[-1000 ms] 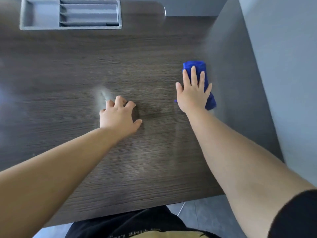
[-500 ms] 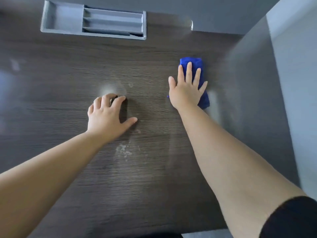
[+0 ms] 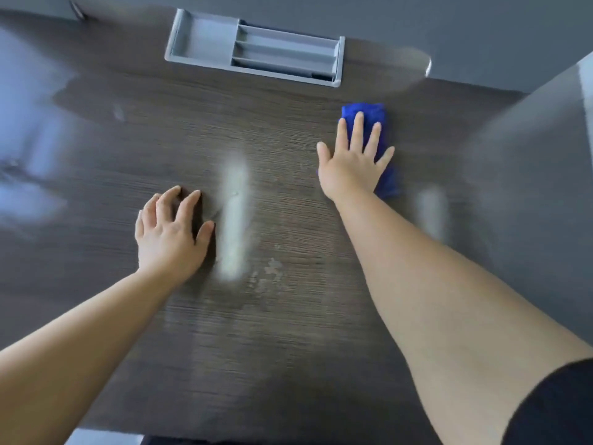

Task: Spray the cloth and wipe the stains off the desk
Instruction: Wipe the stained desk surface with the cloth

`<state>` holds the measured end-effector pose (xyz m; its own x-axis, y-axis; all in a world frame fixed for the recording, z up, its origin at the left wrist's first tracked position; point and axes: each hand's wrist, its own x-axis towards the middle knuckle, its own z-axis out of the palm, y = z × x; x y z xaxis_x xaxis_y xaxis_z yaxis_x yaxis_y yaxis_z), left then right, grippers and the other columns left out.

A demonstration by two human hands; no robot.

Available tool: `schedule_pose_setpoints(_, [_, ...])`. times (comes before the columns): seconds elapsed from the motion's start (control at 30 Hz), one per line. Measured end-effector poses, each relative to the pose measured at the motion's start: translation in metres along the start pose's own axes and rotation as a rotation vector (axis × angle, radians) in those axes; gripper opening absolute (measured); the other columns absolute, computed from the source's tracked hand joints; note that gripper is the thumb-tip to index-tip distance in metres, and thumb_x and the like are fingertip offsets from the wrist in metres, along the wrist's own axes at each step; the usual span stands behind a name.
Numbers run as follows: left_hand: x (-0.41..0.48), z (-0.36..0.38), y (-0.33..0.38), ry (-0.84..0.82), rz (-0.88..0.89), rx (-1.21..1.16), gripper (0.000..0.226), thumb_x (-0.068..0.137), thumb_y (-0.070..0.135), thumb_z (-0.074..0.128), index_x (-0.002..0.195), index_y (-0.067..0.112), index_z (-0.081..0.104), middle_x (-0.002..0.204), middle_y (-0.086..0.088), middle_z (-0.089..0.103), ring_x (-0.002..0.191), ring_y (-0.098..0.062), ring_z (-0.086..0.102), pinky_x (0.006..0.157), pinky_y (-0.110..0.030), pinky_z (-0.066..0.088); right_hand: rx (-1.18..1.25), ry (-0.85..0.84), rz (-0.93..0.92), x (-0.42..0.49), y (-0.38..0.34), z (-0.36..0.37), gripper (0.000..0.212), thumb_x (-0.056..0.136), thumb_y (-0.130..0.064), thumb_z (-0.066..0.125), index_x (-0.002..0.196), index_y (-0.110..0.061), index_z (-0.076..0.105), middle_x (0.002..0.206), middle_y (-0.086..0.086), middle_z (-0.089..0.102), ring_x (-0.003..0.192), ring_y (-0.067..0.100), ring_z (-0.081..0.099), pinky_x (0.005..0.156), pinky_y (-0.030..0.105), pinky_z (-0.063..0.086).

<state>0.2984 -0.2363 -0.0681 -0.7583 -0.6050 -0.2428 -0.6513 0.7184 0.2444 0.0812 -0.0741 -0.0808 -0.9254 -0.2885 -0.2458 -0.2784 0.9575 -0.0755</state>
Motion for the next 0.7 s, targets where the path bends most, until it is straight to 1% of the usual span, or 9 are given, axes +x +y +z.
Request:
schedule_pose_setpoints(0.07, [-0.001,0.001,-0.001,-0.003,0.001,-0.049,0.054,0.093,0.038,0.049,0.143,0.023,0.034,0.153,-0.005,0.021,0.142,-0.028,0.008,0.117,-0.045,0.007,0.002,-0.011,-0.143,-0.022,-0.04,0.009,0.06,0.098,-0.054,0.013,0.151,-0.03,-0.001,0.159,-0.004,-0.014,0.145,0.027,-0.015,0.114,0.057,-0.005])
schedule_pose_setpoints(0.13, [-0.003,-0.002,0.0,0.024,-0.018,-0.123,0.051,0.094,0.035,0.048,0.141,0.02,0.036,0.151,-0.005,0.025,0.14,-0.029,0.011,0.117,-0.043,0.012,-0.022,-0.009,-0.418,-0.067,-0.06,0.023,0.059,0.099,-0.053,0.019,0.152,-0.03,0.006,0.16,-0.005,-0.006,0.146,0.026,-0.009,0.114,0.058,-0.002])
schedule_pose_setpoints(0.23, [-0.016,-0.007,-0.008,0.106,-0.072,-0.123,0.045,0.093,0.032,0.049,0.136,0.022,0.042,0.144,-0.005,0.034,0.134,-0.032,0.019,0.113,-0.042,0.019,-0.021,0.001,-0.84,-0.125,-0.031,0.038,0.055,0.096,-0.051,0.029,0.146,-0.03,0.033,0.157,-0.004,0.023,0.145,0.026,0.016,0.114,0.058,0.011])
schedule_pose_setpoints(0.3, [-0.033,-0.009,-0.018,0.117,-0.118,-0.091,0.042,0.093,0.032,0.049,0.134,0.022,0.045,0.141,-0.006,0.036,0.132,-0.032,0.022,0.111,-0.042,0.02,-0.07,-0.002,-0.999,-0.132,0.013,0.041,0.051,0.095,-0.048,0.031,0.142,-0.031,0.041,0.153,-0.005,0.033,0.142,0.026,0.026,0.113,0.055,0.016])
schedule_pose_setpoints(0.4, [-0.066,-0.004,-0.031,0.078,-0.157,-0.034,0.042,0.093,0.033,0.049,0.133,0.021,0.045,0.141,-0.006,0.034,0.132,-0.031,0.021,0.11,-0.043,0.018,-0.077,0.028,-0.765,-0.111,0.045,0.034,0.054,0.095,-0.049,0.022,0.145,-0.034,0.034,0.156,-0.007,0.024,0.145,0.025,0.018,0.112,0.059,0.018])
schedule_pose_setpoints(0.47, [-0.085,0.002,-0.037,0.054,-0.18,-0.028,0.045,0.093,0.035,0.049,0.135,0.02,0.043,0.144,-0.006,0.032,0.134,-0.031,0.019,0.111,-0.043,0.017,-0.046,0.013,-0.445,-0.108,0.019,0.031,0.055,0.098,-0.051,0.019,0.15,-0.035,0.017,0.16,-0.008,0.006,0.147,0.023,0.001,0.115,0.057,0.005])
schedule_pose_setpoints(0.53, [-0.095,0.007,-0.038,0.027,-0.181,-0.052,0.05,0.093,0.036,0.048,0.139,0.019,0.04,0.148,-0.006,0.028,0.138,-0.03,0.015,0.115,-0.043,0.014,-0.022,-0.006,-0.292,-0.123,-0.022,0.034,0.058,0.099,-0.052,0.019,0.151,-0.032,0.004,0.16,-0.007,-0.008,0.146,0.024,-0.012,0.114,0.056,-0.004])
schedule_pose_setpoints(0.63, [-0.103,0.008,-0.039,-0.026,-0.168,-0.076,0.054,0.093,0.04,0.046,0.142,0.021,0.035,0.154,-0.005,0.02,0.143,-0.029,0.009,0.117,-0.04,0.01,-0.019,-0.051,-0.581,-0.181,-0.054,0.051,0.06,0.098,-0.052,0.023,0.152,-0.029,0.009,0.16,-0.005,-0.003,0.146,0.025,-0.008,0.114,0.058,-0.002])
schedule_pose_setpoints(0.7, [-0.101,0.0,-0.04,-0.065,-0.176,-0.096,0.054,0.094,0.043,0.044,0.143,0.024,0.034,0.154,-0.002,0.02,0.142,-0.029,0.009,0.116,-0.039,0.013,-0.06,-0.059,-0.873,-0.222,-0.038,0.06,0.058,0.095,-0.052,0.023,0.148,-0.03,0.027,0.159,-0.004,0.015,0.146,0.026,0.009,0.114,0.059,0.008])
